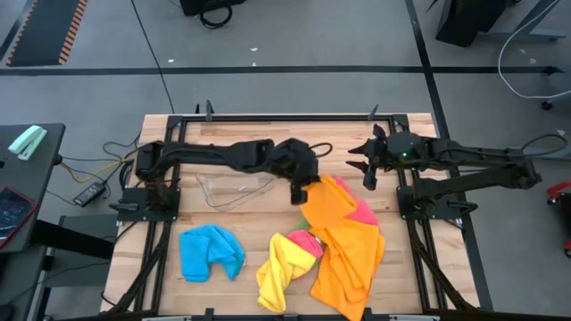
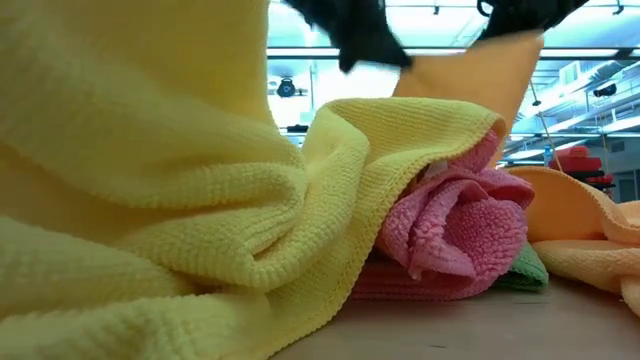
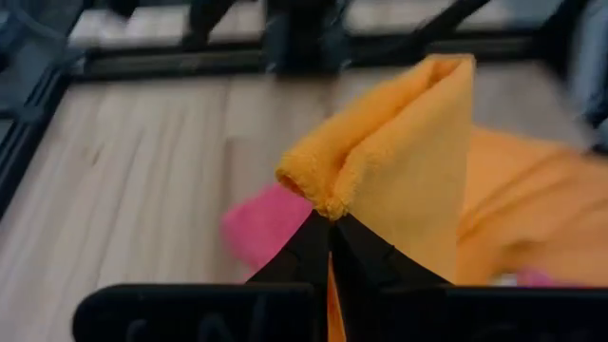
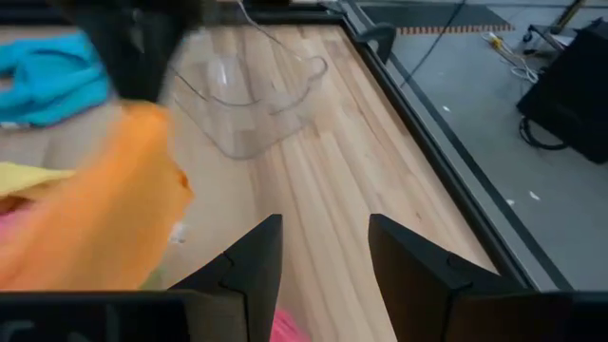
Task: Fold microfiber towels
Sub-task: Fold the orange microfiber towel
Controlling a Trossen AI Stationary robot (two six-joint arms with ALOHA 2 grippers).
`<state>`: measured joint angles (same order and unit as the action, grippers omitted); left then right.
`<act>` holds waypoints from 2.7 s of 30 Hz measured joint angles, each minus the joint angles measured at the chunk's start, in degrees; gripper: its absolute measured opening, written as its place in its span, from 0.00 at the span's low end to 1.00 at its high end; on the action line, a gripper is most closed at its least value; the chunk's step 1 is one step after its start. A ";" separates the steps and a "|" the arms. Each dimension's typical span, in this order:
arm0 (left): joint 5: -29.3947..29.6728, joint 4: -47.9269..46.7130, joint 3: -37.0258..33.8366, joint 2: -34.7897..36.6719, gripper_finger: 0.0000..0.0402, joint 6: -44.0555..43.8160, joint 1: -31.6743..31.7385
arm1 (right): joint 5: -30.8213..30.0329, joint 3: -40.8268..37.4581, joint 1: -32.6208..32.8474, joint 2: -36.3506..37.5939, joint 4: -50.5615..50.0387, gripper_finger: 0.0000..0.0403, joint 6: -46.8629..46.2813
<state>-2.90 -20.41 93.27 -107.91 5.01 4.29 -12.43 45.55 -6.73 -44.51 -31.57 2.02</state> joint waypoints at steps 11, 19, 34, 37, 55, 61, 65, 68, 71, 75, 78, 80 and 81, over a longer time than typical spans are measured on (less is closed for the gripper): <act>-0.31 0.92 -0.15 -7.74 0.06 -0.77 14.49 | -0.03 -3.62 -0.64 -0.77 2.56 0.41 -1.51; -0.15 -0.27 -0.07 -8.42 0.09 -1.05 18.14 | 0.00 -10.80 -0.60 -1.60 7.60 0.41 -2.76; 6.02 -10.76 5.68 -8.18 0.43 6.44 19.41 | 0.02 -13.18 -0.60 -2.22 10.97 0.41 0.07; -0.54 -12.77 6.09 -8.18 0.45 9.42 17.19 | 0.02 -15.03 -0.64 -3.86 16.82 0.41 2.98; 7.80 -11.92 -7.95 1.72 0.23 11.58 8.35 | 4.61 -23.05 -4.40 -28.71 54.07 0.41 11.54; 7.55 -0.97 -21.04 9.74 0.18 8.45 7.77 | 4.87 -17.94 -4.40 -37.27 54.78 0.45 13.88; 7.78 3.43 -27.19 14.86 0.17 7.13 7.01 | 5.03 -13.27 -4.40 -43.87 54.71 0.50 15.13; 7.82 6.70 -30.29 18.28 0.18 5.88 6.22 | 5.03 -9.65 -4.41 -47.72 53.84 0.55 15.26; 7.74 7.62 -31.98 20.34 0.18 5.61 5.18 | 5.03 -7.06 -4.38 -49.37 52.64 0.58 14.66; 7.78 7.31 -33.04 22.09 0.18 5.50 4.08 | 5.03 -4.23 -4.38 -50.79 50.34 0.60 14.09; 7.81 6.42 -33.52 22.68 0.16 4.89 3.58 | 5.03 -3.75 -4.38 -51.88 50.11 0.60 13.88; 7.80 5.71 -33.84 23.23 0.15 4.60 3.43 | 5.00 -3.60 -4.40 -53.22 50.01 0.60 13.57; 7.80 5.42 -33.85 23.26 0.15 4.55 3.41 | 4.93 -3.66 -4.40 -53.90 50.08 0.60 13.60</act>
<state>4.91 -14.99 59.42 -84.65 9.56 7.70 -7.50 41.89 -11.14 -98.41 18.51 15.62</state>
